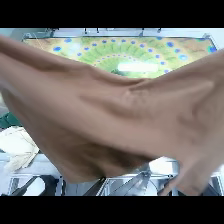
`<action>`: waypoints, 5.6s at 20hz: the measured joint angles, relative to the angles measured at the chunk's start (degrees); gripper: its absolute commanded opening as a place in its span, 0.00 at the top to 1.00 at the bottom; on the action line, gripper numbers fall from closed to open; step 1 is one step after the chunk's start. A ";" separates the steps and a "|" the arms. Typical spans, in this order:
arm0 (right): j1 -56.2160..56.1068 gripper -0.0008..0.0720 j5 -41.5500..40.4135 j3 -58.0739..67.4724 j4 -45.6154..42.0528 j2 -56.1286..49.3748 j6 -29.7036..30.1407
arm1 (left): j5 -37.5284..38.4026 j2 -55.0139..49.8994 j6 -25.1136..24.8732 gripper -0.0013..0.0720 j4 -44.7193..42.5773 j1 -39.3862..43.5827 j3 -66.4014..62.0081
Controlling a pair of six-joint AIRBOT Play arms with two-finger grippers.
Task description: Fold the shirts.
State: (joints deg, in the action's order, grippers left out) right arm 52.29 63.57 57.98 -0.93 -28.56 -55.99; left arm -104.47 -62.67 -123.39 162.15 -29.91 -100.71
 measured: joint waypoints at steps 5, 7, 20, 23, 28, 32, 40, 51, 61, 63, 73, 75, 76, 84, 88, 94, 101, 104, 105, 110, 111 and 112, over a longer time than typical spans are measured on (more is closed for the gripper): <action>-19.96 0.96 -15.02 -17.88 -4.37 -19.43 5.57 | 5.25 -23.32 0.63 0.60 -10.80 14.08 11.32; -26.60 0.52 -24.37 -19.50 -1.68 -30.05 12.00 | 7.21 -35.12 1.57 0.23 -11.47 17.44 9.27; -4.90 0.42 -6.80 -0.68 -36.89 -49.20 4.57 | 4.50 -47.28 16.06 0.01 -14.23 17.59 8.15; 2.86 0.42 0.92 -0.61 -45.42 -51.08 4.68 | 8.74 -36.87 15.02 0.01 -18.21 19.63 27.41; 6.95 0.42 9.14 -0.74 -52.28 -55.76 7.19 | 16.92 -22.95 13.75 0.01 -20.61 23.50 54.90; 5.05 0.42 10.25 -2.67 -53.99 -60.41 7.58 | 22.91 -13.99 13.00 0.01 -20.98 24.85 66.86; -3.28 0.47 13.42 -4.72 -50.14 -66.05 6.47 | 25.68 -1.07 14.45 0.02 -21.27 25.33 72.96; -9.01 0.68 13.00 -4.92 -50.36 -66.64 6.34 | 26.99 -10.03 13.55 0.04 -20.63 25.35 78.97; -9.16 0.68 13.09 -4.94 -49.96 -66.69 7.26 | 38.84 -14.25 10.21 0.35 -8.41 36.68 82.05; -9.16 0.68 13.14 -4.96 -49.48 -66.71 7.63 | 41.46 -14.34 13.35 0.35 -9.09 41.29 79.87; -9.20 0.97 14.62 -4.85 -46.69 -65.75 9.33 | 49.57 -13.68 17.94 0.95 -13.20 49.90 73.94; -9.16 0.97 17.99 -3.89 -41.29 -63.67 10.25 | 47.76 -10.88 15.69 0.95 -13.11 46.75 69.55; -9.16 0.97 19.91 -3.08 -37.48 -62.10 11.04 | 44.74 -8.68 14.56 0.95 -11.80 44.26 66.55; -8.87 0.97 33.11 1.60 23.04 -37.33 27.39 | 22.60 10.60 9.68 0.95 -2.80 10.88 25.31; -8.74 0.97 22.45 1.92 36.70 -20.06 35.93 | 17.46 14.47 9.49 0.95 -1.90 -1.49 9.94; -8.79 0.97 -1.33 1.92 20.96 -5.38 33.11 | 15.61 10.19 11.93 0.95 -1.84 1.20 7.37; -8.81 0.97 -9.05 2.29 16.39 -0.85 35.06 | 13.75 1.44 13.44 0.95 -1.88 6.45 0.28; -9.88 0.97 -6.78 2.36 12.33 -4.98 33.73 | 12.70 -2.75 14.71 0.95 -2.01 2.21 -2.14; -11.39 0.97 -5.20 2.38 11.30 -7.82 33.09 | 12.35 -4.33 14.99 0.95 -2.03 1.90 -1.73; -23.98 0.97 -2.29 2.38 7.32 -23.52 32.94 | 11.02 -13.38 14.45 0.95 -3.74 6.19 4.00; -25.73 0.97 -1.92 2.38 7.08 -25.49 33.11 | 10.78 -14.86 14.01 0.95 -3.74 7.30 4.55; -27.06 0.97 -1.88 2.38 6.86 -26.82 33.29 | 10.23 -15.85 13.81 0.95 -3.72 8.15 4.50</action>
State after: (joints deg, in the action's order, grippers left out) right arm 25.23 61.69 60.36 5.93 -55.37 -22.70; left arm -94.24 -78.52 -109.58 158.43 -21.76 -96.20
